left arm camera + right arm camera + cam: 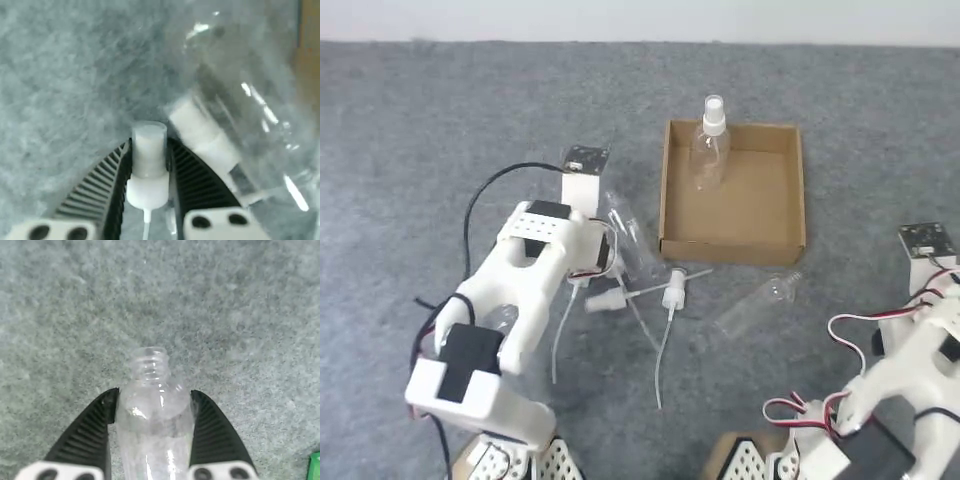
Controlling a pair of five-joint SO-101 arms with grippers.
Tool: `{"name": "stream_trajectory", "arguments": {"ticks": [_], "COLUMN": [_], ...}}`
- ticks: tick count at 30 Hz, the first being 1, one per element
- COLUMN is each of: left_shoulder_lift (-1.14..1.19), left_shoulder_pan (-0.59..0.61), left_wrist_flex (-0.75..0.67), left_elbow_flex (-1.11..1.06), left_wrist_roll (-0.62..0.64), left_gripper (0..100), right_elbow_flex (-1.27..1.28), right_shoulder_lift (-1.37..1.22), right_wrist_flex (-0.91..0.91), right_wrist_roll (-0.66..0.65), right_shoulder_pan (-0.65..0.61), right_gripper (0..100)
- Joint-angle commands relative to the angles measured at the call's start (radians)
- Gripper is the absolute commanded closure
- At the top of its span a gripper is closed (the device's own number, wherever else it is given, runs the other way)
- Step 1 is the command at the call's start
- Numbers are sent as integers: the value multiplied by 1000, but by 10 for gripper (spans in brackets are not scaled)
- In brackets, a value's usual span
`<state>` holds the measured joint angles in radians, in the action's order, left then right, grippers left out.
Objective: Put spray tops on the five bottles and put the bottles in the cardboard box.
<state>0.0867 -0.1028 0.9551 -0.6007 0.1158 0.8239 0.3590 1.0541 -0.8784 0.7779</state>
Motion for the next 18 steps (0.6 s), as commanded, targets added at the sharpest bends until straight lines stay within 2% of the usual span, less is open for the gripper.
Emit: {"name": "stream_trajectory", "arguments": {"ticks": [1,5,9,18], "left_shoulder_lift": [-38,-52,-160,-598], "left_shoulder_pan": [-11,0,12,12], "left_wrist_flex": [21,175,296,413], "left_elbow_flex": [124,317,452,473], "left_wrist_roll": [26,23,21,-9], "left_gripper": [949,949,949,949], "right_elbow_flex": [-2,-3,-11,-187], "right_shoulder_lift": [59,61,62,62], "right_wrist_flex": [-13,-16,-24,-19], "right_wrist_roll": [-17,-17,-17,-11], "right_shoulder_pan": [2,2,2,-5], "right_gripper": [991,991,991,991]}}
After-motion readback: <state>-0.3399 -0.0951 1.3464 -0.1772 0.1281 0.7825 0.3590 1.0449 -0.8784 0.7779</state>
